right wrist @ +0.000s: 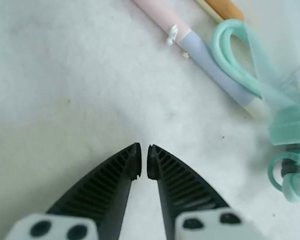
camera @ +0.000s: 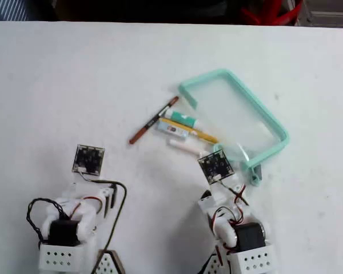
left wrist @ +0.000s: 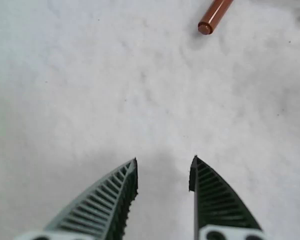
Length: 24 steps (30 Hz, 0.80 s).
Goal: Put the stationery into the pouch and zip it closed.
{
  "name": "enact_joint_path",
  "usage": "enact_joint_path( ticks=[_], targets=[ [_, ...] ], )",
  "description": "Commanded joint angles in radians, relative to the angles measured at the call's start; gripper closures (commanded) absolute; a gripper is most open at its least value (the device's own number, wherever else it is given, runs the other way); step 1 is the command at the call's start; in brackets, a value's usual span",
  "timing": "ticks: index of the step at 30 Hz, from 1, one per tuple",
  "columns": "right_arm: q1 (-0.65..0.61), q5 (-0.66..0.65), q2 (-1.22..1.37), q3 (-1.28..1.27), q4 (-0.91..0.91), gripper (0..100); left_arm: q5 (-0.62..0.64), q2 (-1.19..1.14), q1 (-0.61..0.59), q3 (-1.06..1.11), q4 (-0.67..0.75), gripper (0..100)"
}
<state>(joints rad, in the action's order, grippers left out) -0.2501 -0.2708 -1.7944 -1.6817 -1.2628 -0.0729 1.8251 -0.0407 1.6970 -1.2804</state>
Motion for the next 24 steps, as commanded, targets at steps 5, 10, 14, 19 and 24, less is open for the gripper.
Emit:
enact_joint_path(
  ticks=[5,10,14,19,24],
  targets=[
    [0.004,0.003,-0.005,-0.009,-0.005,96.4,0.008,-0.002,-0.002,-0.005,-0.006,82],
    [0.004,0.003,-0.005,-0.009,-0.005,96.4,0.008,-0.002,-0.002,-0.005,-0.006,82],
    [0.004,0.003,-0.005,-0.009,-0.005,96.4,0.008,-0.002,-0.002,-0.005,-0.006,82],
    [0.001,0.003,-0.005,-0.009,-0.005,96.4,0.008,-0.002,-0.002,-0.005,-0.006,82],
    [-0.001,0.003,-0.005,-0.009,-0.005,96.4,0.009,-0.002,-0.004,-0.005,-0.006,82]
  ],
)
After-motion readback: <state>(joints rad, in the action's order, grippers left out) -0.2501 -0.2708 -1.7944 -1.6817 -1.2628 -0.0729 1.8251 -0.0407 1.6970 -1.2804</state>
